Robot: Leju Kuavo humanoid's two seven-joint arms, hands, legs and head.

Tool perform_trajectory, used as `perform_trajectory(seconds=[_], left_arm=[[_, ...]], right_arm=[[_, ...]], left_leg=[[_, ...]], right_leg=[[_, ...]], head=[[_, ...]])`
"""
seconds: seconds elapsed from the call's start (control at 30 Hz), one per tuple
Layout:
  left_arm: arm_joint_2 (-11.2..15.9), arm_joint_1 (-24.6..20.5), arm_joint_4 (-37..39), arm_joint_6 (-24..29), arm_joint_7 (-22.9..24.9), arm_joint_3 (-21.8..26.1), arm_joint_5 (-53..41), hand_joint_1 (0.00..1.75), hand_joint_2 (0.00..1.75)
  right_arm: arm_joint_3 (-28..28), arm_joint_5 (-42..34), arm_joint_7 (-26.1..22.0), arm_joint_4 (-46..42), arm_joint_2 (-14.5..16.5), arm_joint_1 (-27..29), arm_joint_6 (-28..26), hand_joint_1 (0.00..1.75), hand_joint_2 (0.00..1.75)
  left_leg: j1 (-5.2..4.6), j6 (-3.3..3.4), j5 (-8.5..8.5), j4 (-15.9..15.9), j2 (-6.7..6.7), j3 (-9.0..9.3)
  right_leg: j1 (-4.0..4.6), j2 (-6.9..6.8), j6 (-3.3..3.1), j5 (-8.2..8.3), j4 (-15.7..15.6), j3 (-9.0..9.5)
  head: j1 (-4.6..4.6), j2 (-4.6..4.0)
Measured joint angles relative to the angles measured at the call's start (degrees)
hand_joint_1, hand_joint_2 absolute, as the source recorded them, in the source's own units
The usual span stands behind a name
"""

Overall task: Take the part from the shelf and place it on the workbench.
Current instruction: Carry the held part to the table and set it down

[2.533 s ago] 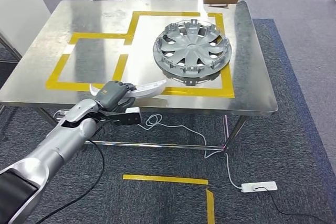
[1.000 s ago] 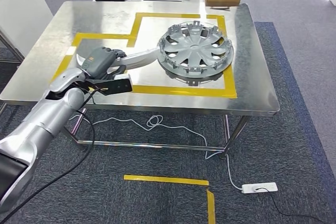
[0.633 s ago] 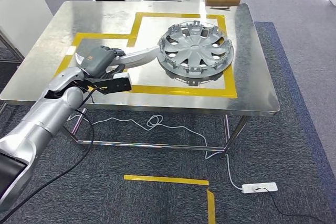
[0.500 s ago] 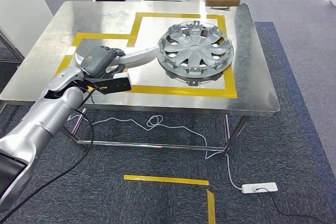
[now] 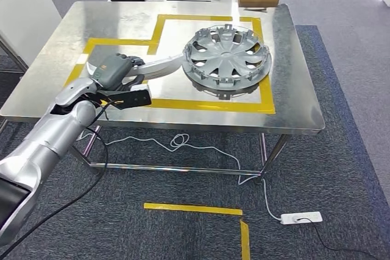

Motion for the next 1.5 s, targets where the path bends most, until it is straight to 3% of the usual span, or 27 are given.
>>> perform_trajectory(seconds=[0.2, 0.33, 0.37, 0.43, 0.5, 0.53, 0.57, 0.63, 0.7, 0.83, 0.9, 0.97, 1.0, 1.03, 1.07, 1.13, 1.17, 1.2, 1.3, 1.37, 1.47, 1.5], left_arm=[[0.28, -0.01, 0.28, -0.38, 0.01, 0.0, 0.05, 1.75, 1.75], [0.35, -0.3, 0.43, -0.43, 0.02, 0.05, 0.27, 1.75, 1.75], [0.31, -0.46, 0.45, -0.43, 0.01, 0.06, 0.35, 1.75, 1.75], [0.27, -0.63, 0.59, -0.43, 0.0, 0.07, 0.44, 1.75, 1.75], [0.26, -0.53, 0.85, -0.42, 0.0, 0.05, 0.45, 1.75, 1.75], [0.26, -0.49, 1.01, -0.4, 0.0, 0.05, 0.45, 1.75, 1.75], [0.25, -0.47, 1.13, -0.37, 0.0, 0.04, 0.45, 1.75, 1.75], [0.25, -0.54, 1.31, -0.23, 0.0, 0.05, 0.46, 1.75, 1.75], [0.31, -0.68, 1.44, -0.07, 0.0, 0.08, 0.47, 1.75, 1.75], [0.27, -0.77, 1.55, 0.12, 0.0, 0.11, 0.52, 1.75, 1.75], [0.33, -0.85, 1.6, 0.17, 0.0, 0.15, 0.56, 1.75, 1.75], [0.39, -0.47, 1.75, 0.16, 0.0, 0.12, 0.57, 1.75, 1.75], [0.39, -0.16, 1.86, 0.15, 0.0, 0.1, 0.57, 1.75, 1.75], [0.4, 0.08, 1.98, 0.14, 0.0, 0.1, 0.58, 1.75, 1.75], [0.43, 0.17, 2.09, 0.14, 0.0, 0.1, 0.59, 1.75, 1.75], [0.54, 0.1, 2.23, 0.15, -0.01, 0.1, 0.63, 1.75, 1.75], [0.61, 0.04, 2.29, 0.15, -0.02, 0.1, 0.65, 1.75, 1.75], [0.67, -0.02, 2.33, 0.16, -0.04, 0.1, 0.67, 1.75, 1.75], [0.67, -0.13, 2.38, 0.18, -0.14, 0.15, 0.76, 1.75, 1.75], [0.62, -0.31, 2.38, 0.19, -0.17, 0.16, 0.83, 1.75, 1.75], [0.53, -0.55, 2.4, 0.19, -0.17, 0.15, 0.88, 1.75, 1.75], [0.47, -0.41, 2.41, 0.19, -0.17, 0.13, 0.88, 1.75, 1.75]], right_arm=[[-0.02, 0.01, -0.01, 0.0, 0.3, 0.01, 0.01, 0.0, 1.75], [-0.02, 0.02, -0.04, 0.0, 0.34, -0.03, -0.01, 0.0, 1.75], [-0.03, 0.04, -0.06, 0.0, 0.35, -0.04, -0.01, 0.0, 1.75], [-0.06, 0.08, -0.09, 0.0, 0.36, -0.01, -0.02, 0.0, 1.75], [-0.17, 0.17, -0.09, 0.0, 0.36, 0.1, -0.03, 0.0, 1.75], [-0.26, 0.24, -0.09, 0.0, 0.36, 0.13, -0.04, 0.0, 1.75], [-0.35, 0.29, -0.09, 0.0, 0.36, 0.13, -0.06, 0.0, 1.75], [-0.5, 0.36, -0.1, 0.0, 0.37, 0.08, -0.09, 0.0, 1.75], [-0.66, 0.37, -0.11, -0.01, 0.4, -0.03, -0.15, 0.0, 1.75], [-0.87, 0.39, -0.21, -0.06, 0.49, -0.14, -0.2, 0.0, 1.75], [-0.89, 0.4, -0.25, -0.09, 0.51, -0.1, -0.21, 0.0, 1.75], [-0.9, 0.42, -0.27, -0.09, 0.51, 0.01, -0.2, 0.0, 1.75], [-0.9, 0.42, -0.27, -0.09, 0.51, 0.09, -0.19, 0.0, 1.75], [-0.9, 0.44, -0.27, -0.09, 0.51, 0.14, -0.19, 0.0, 1.75], [-0.9, 0.45, -0.27, -0.09, 0.51, 0.15, -0.19, 0.0, 1.75], [-0.91, 0.46, -0.26, -0.07, 0.55, 0.12, -0.18, 0.0, 1.75], [-0.91, 0.46, -0.26, -0.05, 0.58, 0.09, -0.17, 0.0, 1.75], [-0.92, 0.47, -0.24, -0.04, 0.62, 0.05, -0.16, 0.0, 1.75], [-0.92, 0.49, -0.15, -0.04, 0.67, 0.0, -0.13, 0.0, 1.75], [-0.92, 0.49, -0.1, -0.05, 0.68, -0.06, -0.12, 0.0, 1.75], [-0.93, 0.5, -0.03, -0.07, 0.66, -0.17, -0.13, 0.0, 1.75], [-0.93, 0.5, -0.01, -0.07, 0.66, -0.11, -0.13, 0.0, 1.75]], left_leg=[[-0.04, 0.37, -0.11, 0.64, 0.0, -0.36], [0.31, 1.35, 0.87, -0.45, 0.13, 0.0], [0.49, 1.58, 1.18, -0.86, 0.2, 0.21], [0.59, 1.78, 1.28, -1.05, 0.26, 0.32], [0.6, 1.73, 1.03, -1.02, 0.23, 0.51], [0.65, 1.62, 0.77, -1.0, 0.19, 0.75], [0.74, 1.43, 0.38, -0.95, 0.15, 1.15], [0.81, 0.78, -0.73, -0.71, 0.1, 1.96], [0.67, 0.1, -1.59, -0.37, 0.05, 2.14], [0.73, -1.02, -3.08, 0.78, 0.09, 2.09], [0.83, -1.53, -5.52, 6.58, 0.11, -0.9], [0.87, -1.74, -7.97, 15.24, 0.12, -6.43], [0.89, -1.74, -7.86, 17.94, 0.12, -8.65], [0.9, -1.67, -6.39, 18.51, 0.12, -9.92], [0.89, -1.52, -3.63, 16.67, 0.12, -10.11], [0.79, -0.98, 2.51, 9.82, 0.13, -8.71], [0.63, -0.64, 4.31, 6.8, 0.14, -7.86], [0.45, -0.3, 4.8, 4.72, 0.15, -7.16], [0.38, 0.56, 3.42, 2.21, 0.06, -5.95], [0.7, 1.06, 3.12, 1.65, 0.0, -5.01], [0.67, 1.7, 2.38, 1.51, -0.02, -4.04], [0.59, 1.78, 2.03, 1.52, -0.08, -3.68]], right_leg=[[-0.06, 0.01, 0.51, 0.29, -0.05, 0.0], [0.02, -0.08, 1.33, -0.11, 0.61, -0.74], [0.06, -0.13, 1.49, -1.2, 2.78, -1.92], [-0.03, -0.2, 1.78, -4.23, 10.49, -5.85], [-0.15, -0.27, 2.08, -5.19, 16.13, -9.13], [-0.22, -0.31, 2.17, -4.15, 15.81, -9.27], [-0.32, -0.39, 2.21, -2.13, 13.04, -8.14], [-0.35, -0.6, 2.25, 1.21, 5.28, -4.1], [-0.2, -0.69, 1.71, 1.1, 1.15, -1.44], [-0.22, -0.45, -0.23, -0.85, 1.0, -0.69], [-0.34, -0.36, -0.79, -1.52, 0.89, -0.09], [-0.34, -0.28, -0.99, -2.26, 0.89, 0.59], [-0.34, -0.23, -1.0, -2.67, 0.89, 1.07], [-0.33, -0.18, -0.98, -3.08, 0.89, 1.65], [-0.31, -0.11, -0.91, -3.5, 0.89, 2.33], [-0.28, -0.04, -0.64, -4.34, 0.82, 3.58], [-0.25, 0.02, -0.37, -4.63, 0.74, 4.01], [-0.23, 0.04, -0.07, -4.82, 0.62, 4.18], [-0.17, -0.11, 1.02, -4.82, 0.96, 3.94], [-0.17, -0.26, 1.53, -5.71, 3.19, 2.78], [-0.2, -0.32, 1.85, -9.06, 13.15, -3.34], [-0.2, -0.33, 1.93, -9.45, 15.7, -5.39]], head=[[-0.01, 0.0], [0.15, 0.0], [0.26, 0.0], [0.42, 0.0], [0.39, 0.0], [0.4, 0.0], [0.4, 0.0], [0.49, 0.0], [0.5, 0.0], [0.01, 0.02], [-0.12, 0.02], [-0.15, 0.01], [-0.16, 0.01], [-0.16, 0.01], [-0.16, 0.01], [-0.07, 0.0], [-0.01, 0.0], [0.07, 0.0], [0.16, 0.0], [0.4, 0.0], [0.69, 0.0], [0.66, 0.0]])
